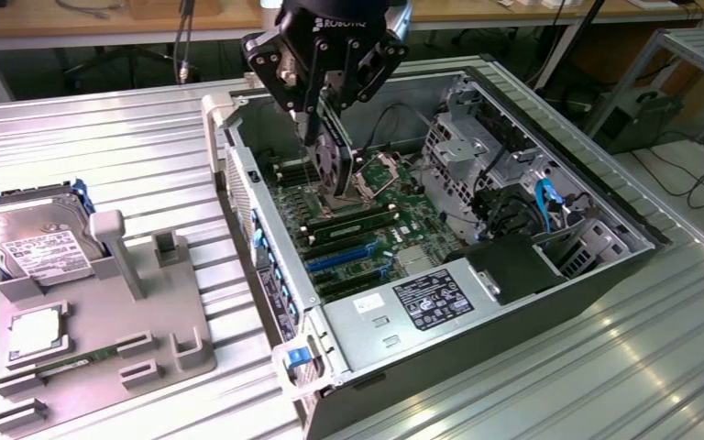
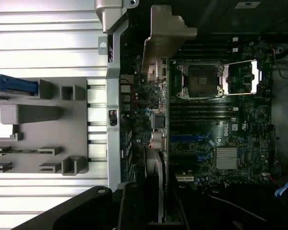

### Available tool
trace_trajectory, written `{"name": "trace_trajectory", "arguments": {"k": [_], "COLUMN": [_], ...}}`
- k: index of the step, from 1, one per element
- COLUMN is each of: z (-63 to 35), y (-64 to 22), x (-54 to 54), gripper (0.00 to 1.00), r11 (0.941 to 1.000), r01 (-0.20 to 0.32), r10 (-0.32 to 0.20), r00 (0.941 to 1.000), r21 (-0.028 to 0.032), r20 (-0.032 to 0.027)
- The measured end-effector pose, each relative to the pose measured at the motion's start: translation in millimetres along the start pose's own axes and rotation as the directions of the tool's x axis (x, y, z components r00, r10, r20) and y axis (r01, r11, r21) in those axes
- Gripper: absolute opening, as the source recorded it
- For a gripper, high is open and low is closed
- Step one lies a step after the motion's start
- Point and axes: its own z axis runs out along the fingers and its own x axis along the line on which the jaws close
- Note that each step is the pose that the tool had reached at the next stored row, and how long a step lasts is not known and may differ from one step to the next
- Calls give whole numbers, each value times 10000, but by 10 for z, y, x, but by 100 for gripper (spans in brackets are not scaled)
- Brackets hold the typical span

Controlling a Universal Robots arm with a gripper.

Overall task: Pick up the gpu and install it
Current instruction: 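Pick up the gpu and move the gpu toward the slot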

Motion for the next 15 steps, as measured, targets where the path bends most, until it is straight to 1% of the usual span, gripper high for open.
{"name": "trace_trajectory", "arguments": {"k": [5, 8, 12, 15], "z": [5, 11, 14, 18], "y": [1, 2, 2, 3], "x": [-66, -159, -222, -292], "gripper": [27, 27, 27, 27], "r11": [10000, 10000, 10000, 10000], "r01": [-1, 0, -1, 0], "r10": [1, 0, 1, 0], "r00": [10000, 10000, 10000, 10000], "r21": [0, 0, -1, 0], "r20": [0, 0, 0, 0]}}
